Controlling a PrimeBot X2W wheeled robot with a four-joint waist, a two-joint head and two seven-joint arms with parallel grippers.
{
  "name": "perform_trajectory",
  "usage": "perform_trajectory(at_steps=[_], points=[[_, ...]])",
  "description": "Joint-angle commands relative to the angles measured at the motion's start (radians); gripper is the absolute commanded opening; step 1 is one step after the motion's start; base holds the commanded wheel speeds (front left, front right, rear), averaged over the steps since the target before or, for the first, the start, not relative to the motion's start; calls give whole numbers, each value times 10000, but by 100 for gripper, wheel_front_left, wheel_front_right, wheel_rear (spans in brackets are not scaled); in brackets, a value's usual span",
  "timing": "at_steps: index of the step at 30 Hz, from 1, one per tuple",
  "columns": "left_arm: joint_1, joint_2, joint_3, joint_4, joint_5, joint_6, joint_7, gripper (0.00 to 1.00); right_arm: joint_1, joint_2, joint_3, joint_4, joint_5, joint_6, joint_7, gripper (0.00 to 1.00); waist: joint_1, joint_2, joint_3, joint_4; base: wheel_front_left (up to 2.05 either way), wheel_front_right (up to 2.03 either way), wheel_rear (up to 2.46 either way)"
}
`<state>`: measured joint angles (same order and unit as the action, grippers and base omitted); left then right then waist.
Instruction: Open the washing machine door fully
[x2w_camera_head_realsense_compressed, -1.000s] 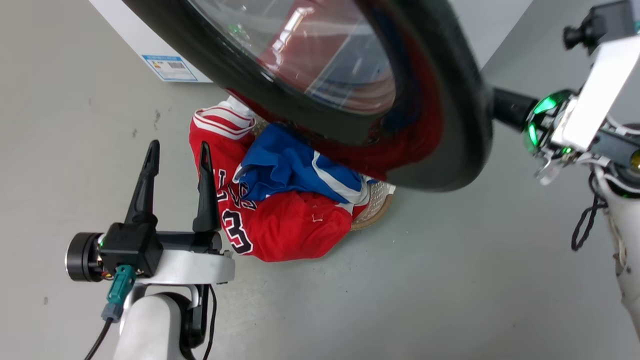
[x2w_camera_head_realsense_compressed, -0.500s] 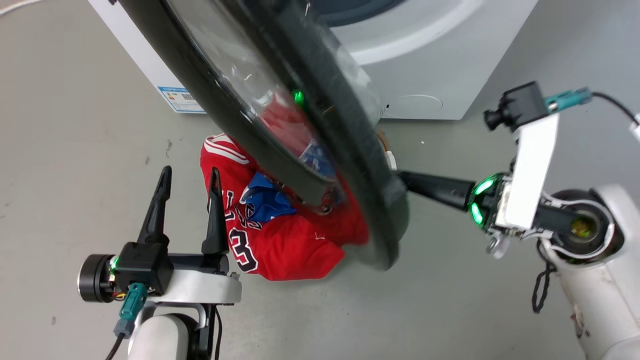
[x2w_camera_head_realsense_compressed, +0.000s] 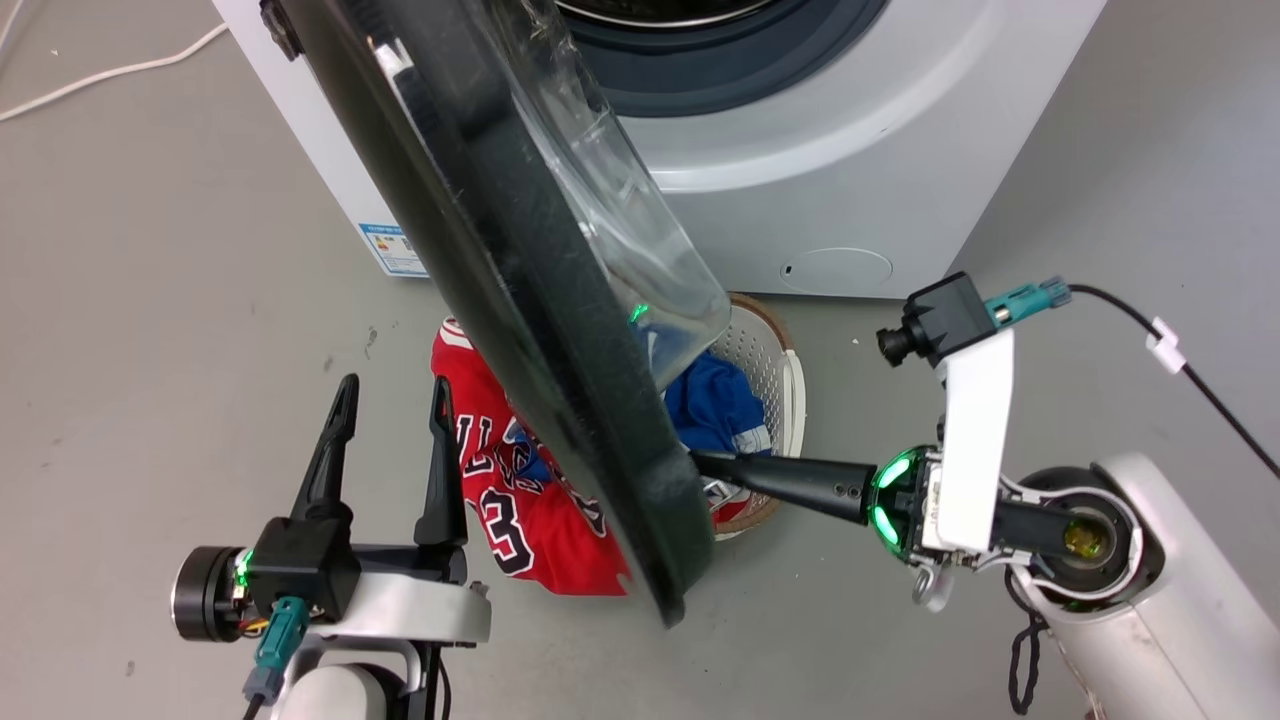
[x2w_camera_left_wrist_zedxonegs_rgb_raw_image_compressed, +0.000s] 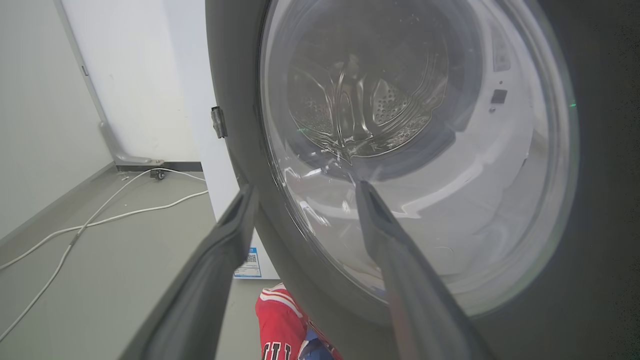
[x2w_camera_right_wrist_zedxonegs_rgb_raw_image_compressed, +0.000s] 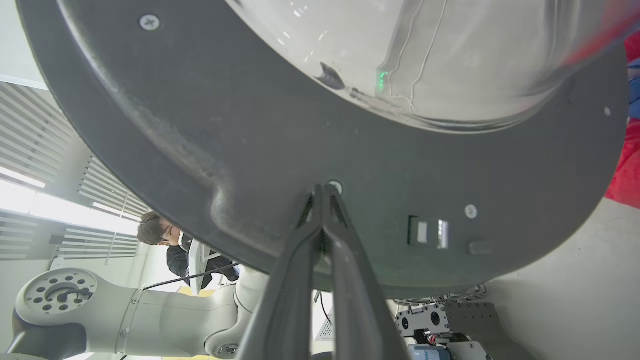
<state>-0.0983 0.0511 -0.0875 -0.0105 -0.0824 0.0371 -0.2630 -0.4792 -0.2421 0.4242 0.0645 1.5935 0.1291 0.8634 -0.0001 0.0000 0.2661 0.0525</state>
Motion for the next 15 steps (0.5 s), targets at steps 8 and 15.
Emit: perform_trajectory(at_steps=[8, 15], points=[[430, -14, 53, 55, 7, 54, -28, 100, 692, 250, 492, 179, 103, 26, 148, 0, 1, 0, -491, -8, 0, 0, 0], [807, -14, 144, 101, 80, 7, -26, 100, 1177, 260, 383, 411, 204, 27, -201, 0, 1, 0, -1021, -77, 0, 0, 0]])
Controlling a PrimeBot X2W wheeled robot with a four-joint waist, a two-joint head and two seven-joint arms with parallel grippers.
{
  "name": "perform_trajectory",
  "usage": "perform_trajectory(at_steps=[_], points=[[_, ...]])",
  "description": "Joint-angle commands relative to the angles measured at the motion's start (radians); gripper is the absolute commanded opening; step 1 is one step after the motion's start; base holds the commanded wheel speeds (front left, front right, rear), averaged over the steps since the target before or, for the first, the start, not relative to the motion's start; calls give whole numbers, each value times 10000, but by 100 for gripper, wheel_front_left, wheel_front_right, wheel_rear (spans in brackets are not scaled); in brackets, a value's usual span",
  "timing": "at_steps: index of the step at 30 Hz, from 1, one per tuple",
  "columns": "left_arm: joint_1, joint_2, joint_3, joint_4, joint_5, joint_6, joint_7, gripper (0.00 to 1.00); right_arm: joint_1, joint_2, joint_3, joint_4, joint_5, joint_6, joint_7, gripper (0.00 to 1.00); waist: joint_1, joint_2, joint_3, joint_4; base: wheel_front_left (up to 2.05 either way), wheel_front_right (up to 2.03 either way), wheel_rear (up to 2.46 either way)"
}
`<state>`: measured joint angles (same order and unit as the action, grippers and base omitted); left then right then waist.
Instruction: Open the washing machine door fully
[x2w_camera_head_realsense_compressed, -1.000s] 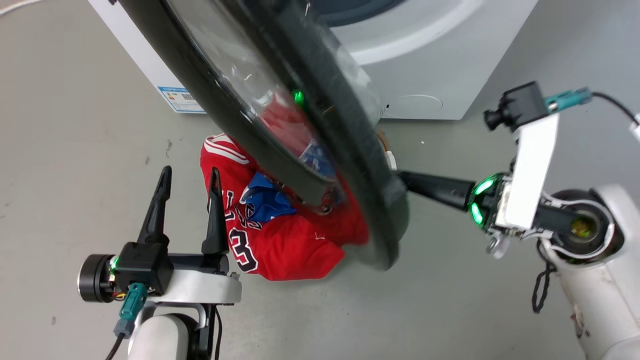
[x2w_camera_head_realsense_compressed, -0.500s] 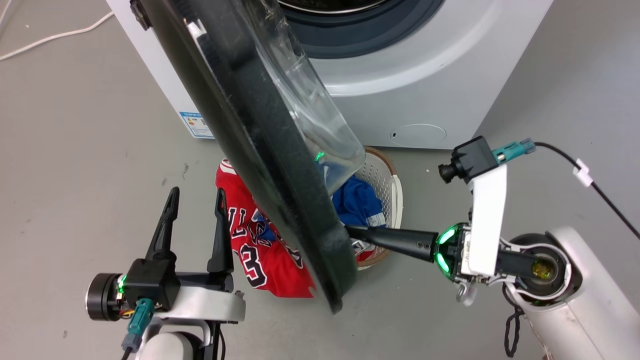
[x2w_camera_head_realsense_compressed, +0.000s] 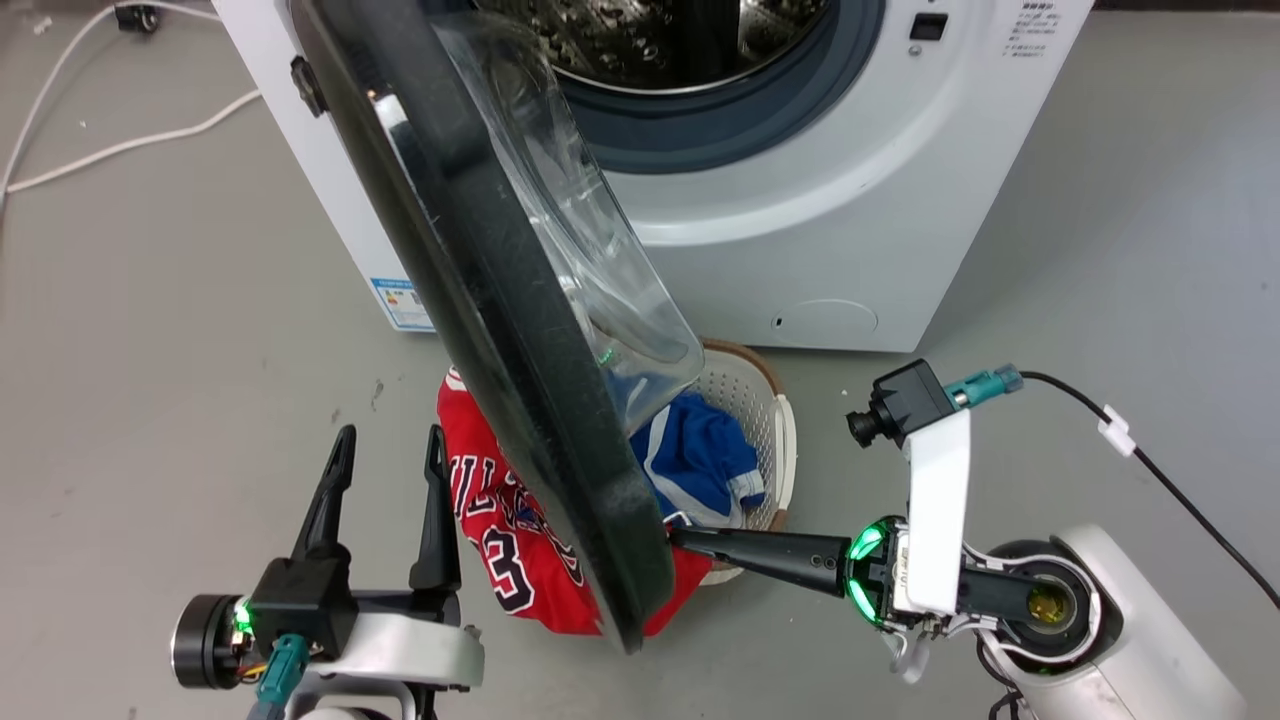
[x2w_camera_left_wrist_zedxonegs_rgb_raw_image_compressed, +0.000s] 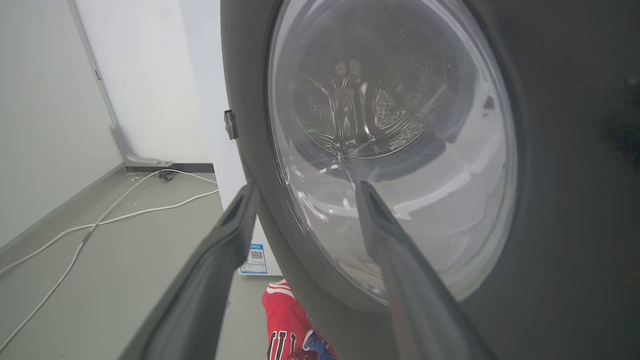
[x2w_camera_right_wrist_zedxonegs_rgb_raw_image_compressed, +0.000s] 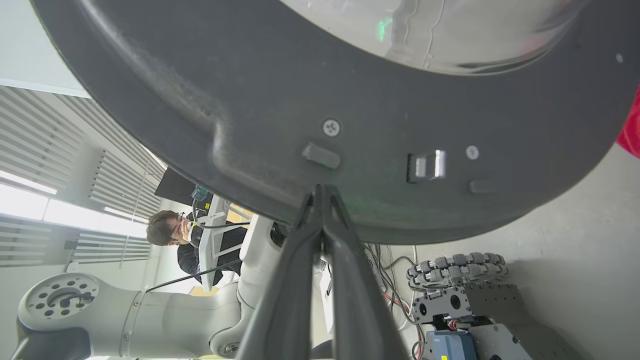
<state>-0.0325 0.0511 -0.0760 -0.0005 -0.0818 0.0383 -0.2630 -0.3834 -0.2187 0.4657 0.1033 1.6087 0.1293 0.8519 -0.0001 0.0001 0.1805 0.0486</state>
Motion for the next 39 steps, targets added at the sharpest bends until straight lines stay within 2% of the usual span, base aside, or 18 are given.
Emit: perform_trajectory(at_steps=[1, 7, 8, 9, 11, 18, 23, 26, 30, 33, 39], points=[[150, -14, 28, 2, 74, -5, -26, 100, 218, 26, -31, 24, 53, 25, -86, 0, 1, -1, -165, -37, 0, 0, 0], [425, -14, 51, -1, 86, -18, -28, 100, 912, -139, -422, -155, 128, 25, -635, 0, 1, -1, -545, -92, 0, 0, 0], [476, -14, 50, -9, 93, -19, -28, 100, 1042, -143, -518, -242, 93, 25, -806, 14, 1, -1, -606, -101, 0, 0, 0], [523, -13, 53, -6, 92, -14, -28, 100, 1142, -158, -611, -354, 44, 25, -975, 33, 1, -1, -668, -120, 0, 0, 0], [585, -13, 73, -30, 78, 17, -28, 100, 1289, -231, -790, -665, -241, 25, -1390, 100, 1, -1, -785, -196, 0, 0, 0], [932, -14, 67, -17, 107, -6, -28, 100, 1886, 63, -1435, -1730, -1677, 25, -3832, 100, 1, -1, -1213, -430, 0, 0, 0], [1108, -13, 105, -41, 184, -76, -28, 100, 2048, -66, -1565, -2246, -3884, 25, -6725, 100, 1, -1, -1416, -561, 0, 0, 0], [1151, -13, 127, -51, 196, -93, -28, 100, 1981, -421, -1436, -2321, -5292, 25, -8534, 100, 1, -1, -1498, -616, 0, 0, 0], [1275, -14, 153, -74, 218, -77, -28, 100, 1925, -963, -1376, -1866, -7902, 21, -10733, 100, 1, -1, -1588, -667, 0, 0, 0], [1318, -11, 169, -104, 230, -71, -28, 100, 2047, -718, -1918, -1660, -9767, 15, -11142, 100, 1, -1, -1630, -688, 0, 0, 0], [1332, -13, 141, -175, 161, -32, -28, 100, 2703, 359, -3246, -2847, -12712, 12, -11163, 100, 1, -1, -1597, -685, 0, 0, 0]])
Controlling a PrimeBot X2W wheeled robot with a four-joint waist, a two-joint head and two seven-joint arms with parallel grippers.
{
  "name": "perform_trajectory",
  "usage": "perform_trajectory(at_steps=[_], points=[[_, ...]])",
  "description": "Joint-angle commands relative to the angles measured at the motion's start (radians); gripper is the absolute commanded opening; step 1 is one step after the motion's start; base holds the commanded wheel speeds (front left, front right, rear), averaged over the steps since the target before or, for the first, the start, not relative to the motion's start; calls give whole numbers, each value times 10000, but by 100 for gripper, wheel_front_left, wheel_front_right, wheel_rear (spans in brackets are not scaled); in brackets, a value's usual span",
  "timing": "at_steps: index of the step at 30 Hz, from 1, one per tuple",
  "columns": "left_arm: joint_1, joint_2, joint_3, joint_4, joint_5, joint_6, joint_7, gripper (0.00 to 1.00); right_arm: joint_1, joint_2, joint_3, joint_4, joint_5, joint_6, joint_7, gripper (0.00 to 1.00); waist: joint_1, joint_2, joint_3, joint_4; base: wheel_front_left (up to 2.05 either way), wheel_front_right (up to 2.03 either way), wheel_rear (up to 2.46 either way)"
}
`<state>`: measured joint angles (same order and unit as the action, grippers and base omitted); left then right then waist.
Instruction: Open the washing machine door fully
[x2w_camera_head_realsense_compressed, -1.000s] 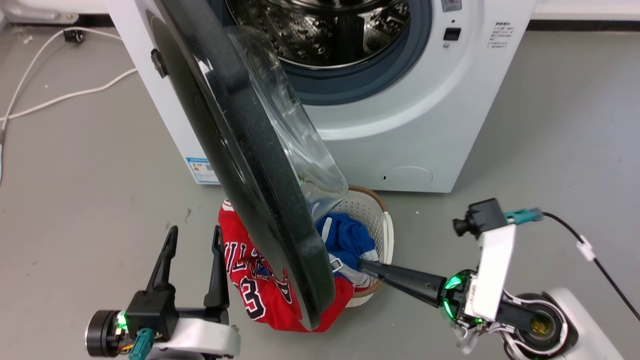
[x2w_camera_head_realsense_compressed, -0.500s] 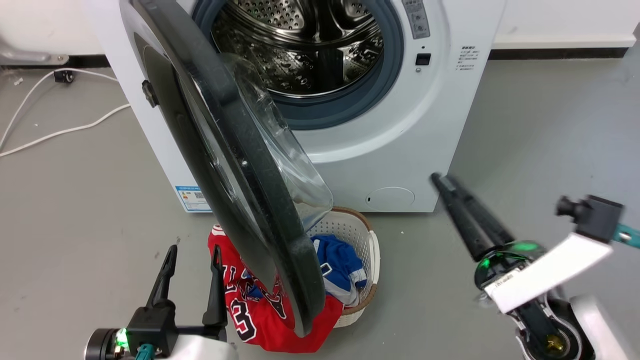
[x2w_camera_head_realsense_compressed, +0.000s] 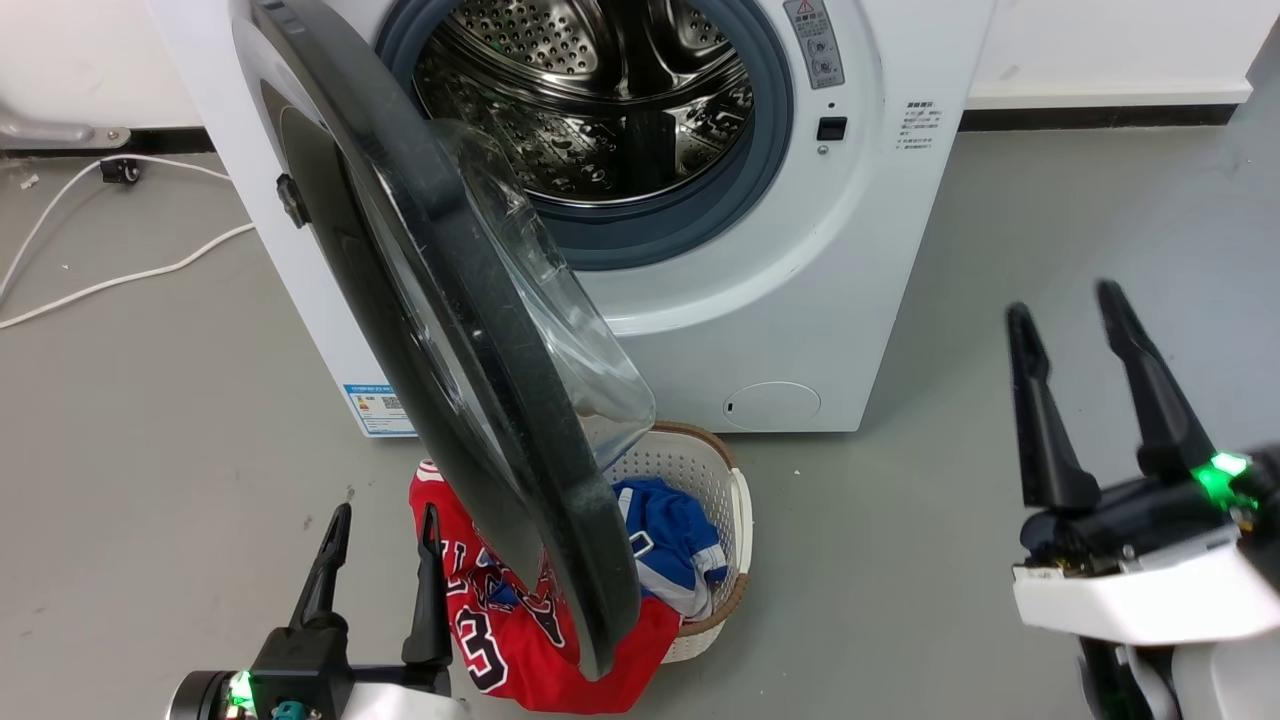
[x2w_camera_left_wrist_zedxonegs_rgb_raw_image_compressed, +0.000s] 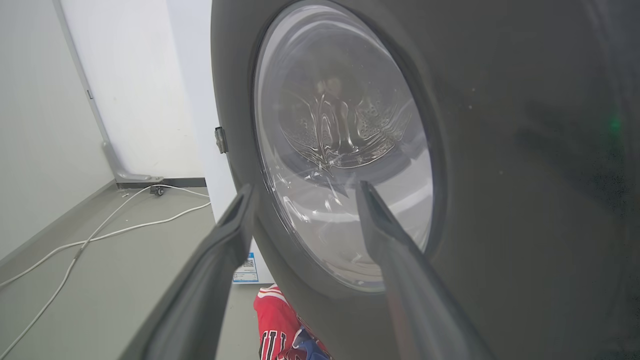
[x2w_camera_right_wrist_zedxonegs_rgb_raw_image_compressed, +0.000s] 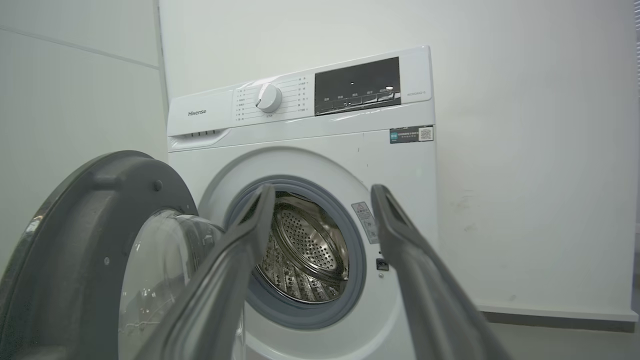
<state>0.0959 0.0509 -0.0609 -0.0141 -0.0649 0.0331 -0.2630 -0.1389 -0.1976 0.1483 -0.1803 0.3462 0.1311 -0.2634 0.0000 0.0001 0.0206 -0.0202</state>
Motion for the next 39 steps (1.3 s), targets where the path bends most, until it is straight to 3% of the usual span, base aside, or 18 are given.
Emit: perform_trajectory(at_steps=[1, 6, 10, 19, 39], points=[[52, -11, -17, -41, -24, 17, -28, 100, 392, 332, -301, -129, -472, -4, -13, 100, 0, -1, 2, 4, 0, 0, 0], [52, -9, -77, -10, -79, 62, -28, 100, 1128, 688, -608, -147, -2325, -4, -15, 100, 0, -1, -8, 62, 0, 0, 0], [40, -11, -137, 27, -135, 90, -28, 100, 1756, 1134, -937, 107, -2914, -4, -16, 100, 0, -1, -25, 137, 0, 0, 0], [29, -11, -197, 93, -109, 64, -28, 100, 2578, 1478, -1240, 724, -2751, -6, -17, 100, 0, -1, -100, 230, 0, 0, 0], [230, -11, -169, 40, -20, 235, -28, 100, 3277, 1489, -1386, 1194, -1812, -4, -19, 100, 0, -1, -359, 225, 0, 0, 0]])
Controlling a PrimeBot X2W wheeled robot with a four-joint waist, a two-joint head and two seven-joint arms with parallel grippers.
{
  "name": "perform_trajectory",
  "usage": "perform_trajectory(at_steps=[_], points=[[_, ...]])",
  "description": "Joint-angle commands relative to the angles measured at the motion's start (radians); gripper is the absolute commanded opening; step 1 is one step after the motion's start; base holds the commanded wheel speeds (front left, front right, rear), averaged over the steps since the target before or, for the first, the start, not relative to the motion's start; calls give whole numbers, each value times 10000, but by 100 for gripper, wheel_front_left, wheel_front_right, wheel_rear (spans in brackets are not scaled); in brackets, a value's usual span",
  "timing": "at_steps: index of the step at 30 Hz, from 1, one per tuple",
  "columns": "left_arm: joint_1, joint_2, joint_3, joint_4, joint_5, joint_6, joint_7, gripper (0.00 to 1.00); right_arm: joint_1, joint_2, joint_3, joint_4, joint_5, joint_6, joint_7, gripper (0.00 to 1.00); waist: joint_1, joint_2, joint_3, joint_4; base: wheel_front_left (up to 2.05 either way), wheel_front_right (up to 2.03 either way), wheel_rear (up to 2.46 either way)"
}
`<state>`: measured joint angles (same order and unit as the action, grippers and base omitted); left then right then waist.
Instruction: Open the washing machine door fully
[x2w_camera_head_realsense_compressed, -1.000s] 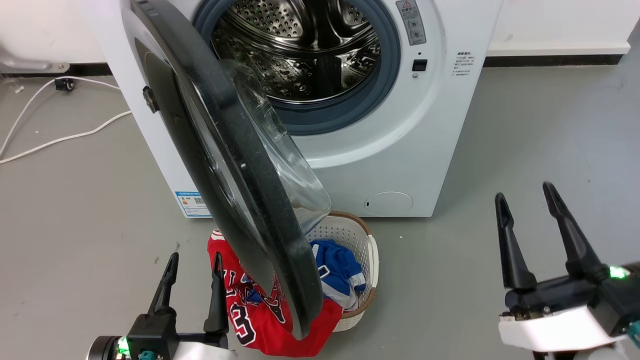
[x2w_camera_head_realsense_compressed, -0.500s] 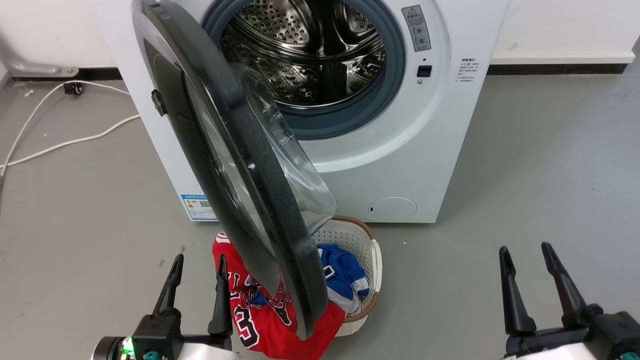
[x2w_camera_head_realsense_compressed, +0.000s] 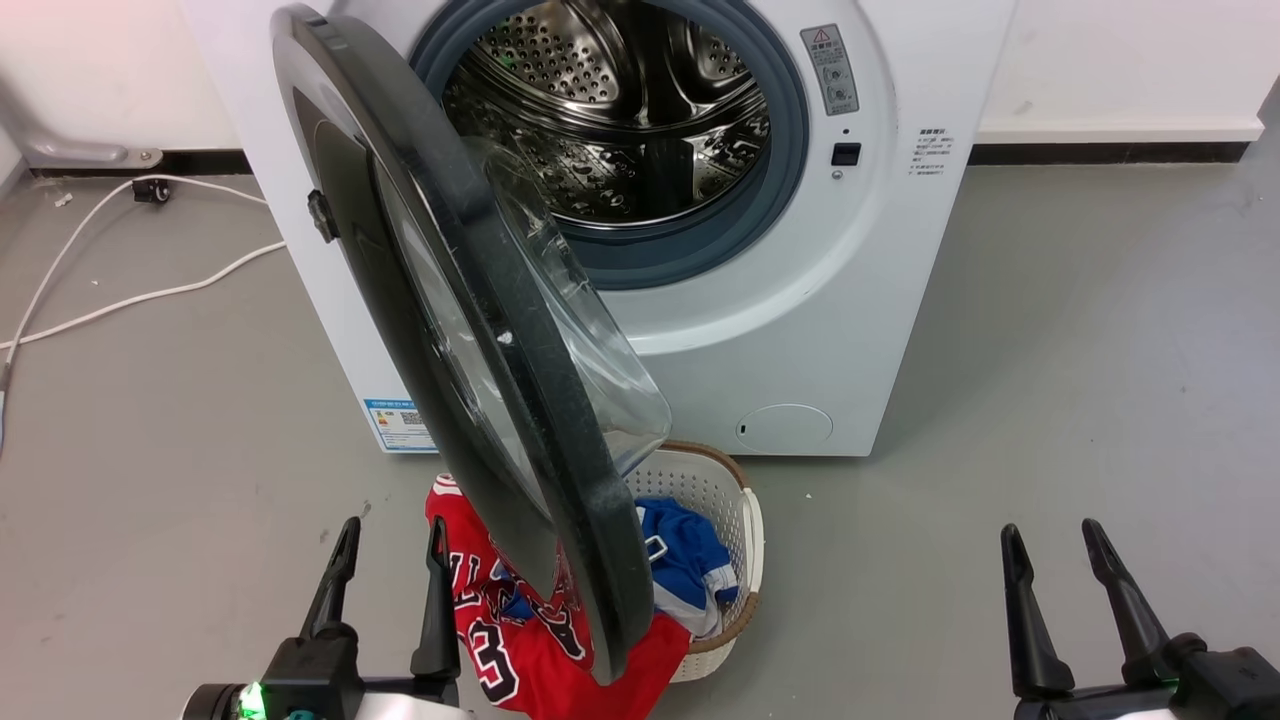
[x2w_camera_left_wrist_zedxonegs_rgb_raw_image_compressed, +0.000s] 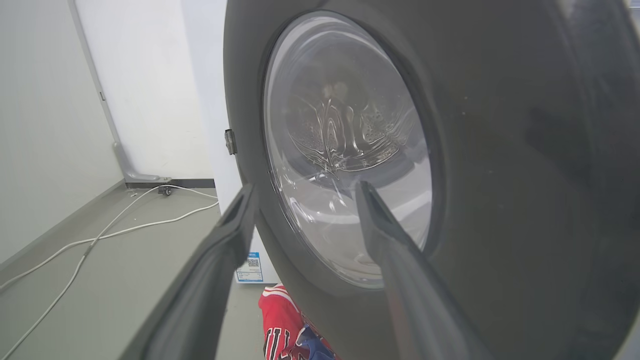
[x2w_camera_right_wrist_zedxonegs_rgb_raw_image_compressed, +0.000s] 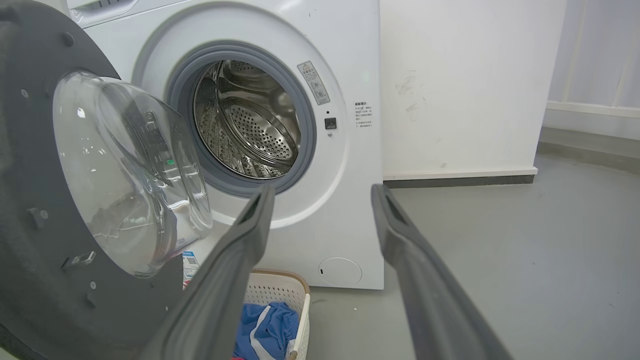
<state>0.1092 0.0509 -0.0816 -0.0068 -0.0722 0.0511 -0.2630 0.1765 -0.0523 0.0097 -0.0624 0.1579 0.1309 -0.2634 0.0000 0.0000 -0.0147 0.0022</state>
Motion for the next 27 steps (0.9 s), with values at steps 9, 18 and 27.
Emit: perform_trajectory(at_steps=[9, 18, 27], points=[[132, -11, 84, -8, 87, 161, -28, 100, 117, 37, 115, 45, 111, -2, -18, 100, 0, 0, -21, -31, 0, 0, 0], [46, -9, 193, 52, 174, 265, -28, 0, 136, 37, 219, 12, 98, -2, -18, 100, 0, 0, 11, -50, 0, 0, 0], [-871, -14, 859, -983, 270, 281, -26, 0, -56, 36, 178, -6, 176, -2, -20, 100, 0, 0, 111, 7, 0, 0, 0]])
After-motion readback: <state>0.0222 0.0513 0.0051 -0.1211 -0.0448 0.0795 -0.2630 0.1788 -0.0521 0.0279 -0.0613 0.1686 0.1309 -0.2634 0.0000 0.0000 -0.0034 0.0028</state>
